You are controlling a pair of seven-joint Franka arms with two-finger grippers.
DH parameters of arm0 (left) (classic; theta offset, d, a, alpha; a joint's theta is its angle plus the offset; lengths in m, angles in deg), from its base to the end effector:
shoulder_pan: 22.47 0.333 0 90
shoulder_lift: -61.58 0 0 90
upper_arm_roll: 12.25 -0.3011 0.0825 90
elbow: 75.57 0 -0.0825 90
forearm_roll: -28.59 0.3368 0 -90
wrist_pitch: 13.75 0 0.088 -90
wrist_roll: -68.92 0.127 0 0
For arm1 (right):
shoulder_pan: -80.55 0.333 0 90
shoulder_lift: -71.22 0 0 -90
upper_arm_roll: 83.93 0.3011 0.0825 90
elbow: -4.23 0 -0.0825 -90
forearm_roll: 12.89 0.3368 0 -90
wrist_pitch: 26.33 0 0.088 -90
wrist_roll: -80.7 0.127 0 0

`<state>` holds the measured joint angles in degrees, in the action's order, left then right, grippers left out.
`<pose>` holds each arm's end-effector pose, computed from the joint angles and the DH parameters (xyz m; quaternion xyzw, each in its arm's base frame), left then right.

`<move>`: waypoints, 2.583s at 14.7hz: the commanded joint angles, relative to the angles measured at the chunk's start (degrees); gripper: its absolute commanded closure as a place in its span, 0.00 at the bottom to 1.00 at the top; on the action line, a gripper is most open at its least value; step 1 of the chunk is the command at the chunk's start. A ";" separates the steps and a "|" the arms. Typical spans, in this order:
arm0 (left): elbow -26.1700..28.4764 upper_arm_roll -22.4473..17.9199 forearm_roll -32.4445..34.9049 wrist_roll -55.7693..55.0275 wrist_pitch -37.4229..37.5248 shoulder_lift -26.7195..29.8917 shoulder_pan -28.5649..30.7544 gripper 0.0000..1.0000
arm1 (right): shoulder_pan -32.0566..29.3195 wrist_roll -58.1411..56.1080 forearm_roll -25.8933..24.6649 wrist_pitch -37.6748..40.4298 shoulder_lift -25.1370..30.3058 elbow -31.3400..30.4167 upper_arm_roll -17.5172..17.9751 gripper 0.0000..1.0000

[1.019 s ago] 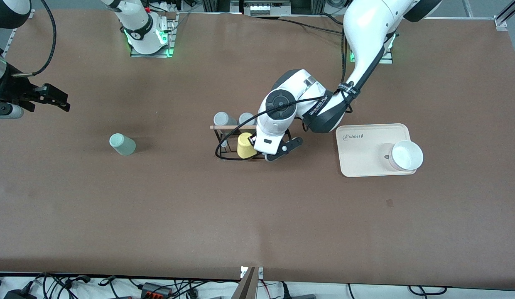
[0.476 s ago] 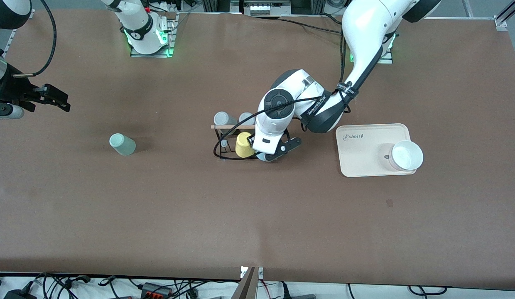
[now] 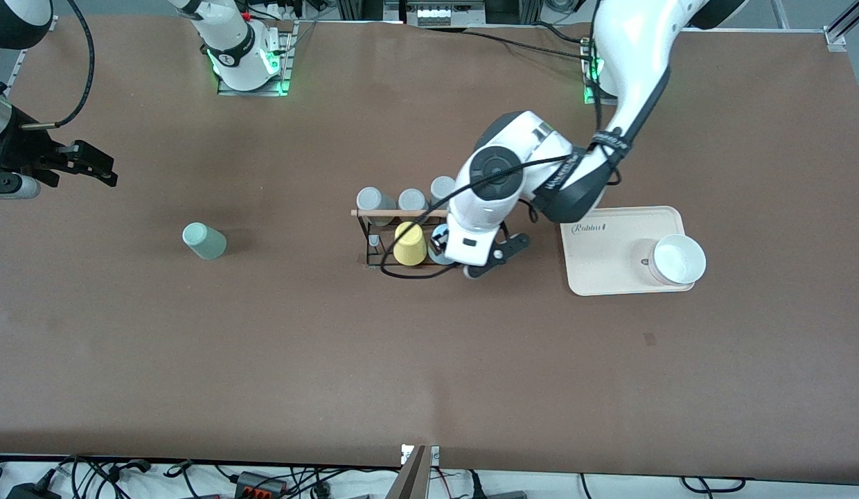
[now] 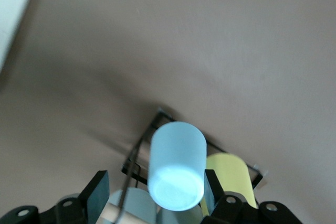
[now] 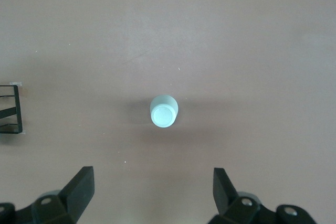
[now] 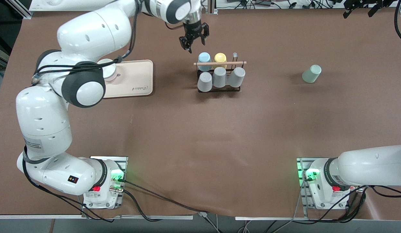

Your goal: Hang scattered cups on rack with three cups

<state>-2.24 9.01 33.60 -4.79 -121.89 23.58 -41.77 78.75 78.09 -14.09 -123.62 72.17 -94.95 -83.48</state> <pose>0.5521 -0.3874 0.3627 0.9496 0.3051 -0.0636 0.0332 0.5083 -0.0144 0.5405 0.9998 0.0124 -0.0086 0.0102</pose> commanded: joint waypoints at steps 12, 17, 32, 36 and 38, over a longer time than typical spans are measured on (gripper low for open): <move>2.16 0.62 2.46 23.16 11.19 14.25 18.76 0.00 | -0.13 -0.11 0.50 -0.27 -0.86 0.66 0.08 0.00; 7.43 0.54 1.84 38.54 13.30 21.46 24.05 0.00 | -0.13 -0.19 0.50 0.26 -1.40 0.75 0.08 0.00; 19.30 -20.21 -5.19 78.19 19.37 40.01 21.32 0.00 | -0.13 -0.37 2.08 -2.55 -5.70 0.75 0.08 0.00; 19.13 -20.30 -5.19 78.29 19.28 40.54 22.20 0.00 | 0.13 -0.72 1.38 -2.64 -10.69 0.66 0.17 0.00; 18.87 -20.30 -5.19 78.20 19.11 40.37 22.64 0.00 | 0.40 -0.11 1.21 -5.09 -13.60 -0.48 0.08 0.00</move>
<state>15.53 -10.68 29.41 71.85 -102.51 62.74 -19.34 78.89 78.08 -12.88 -126.73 61.68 -95.28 -83.46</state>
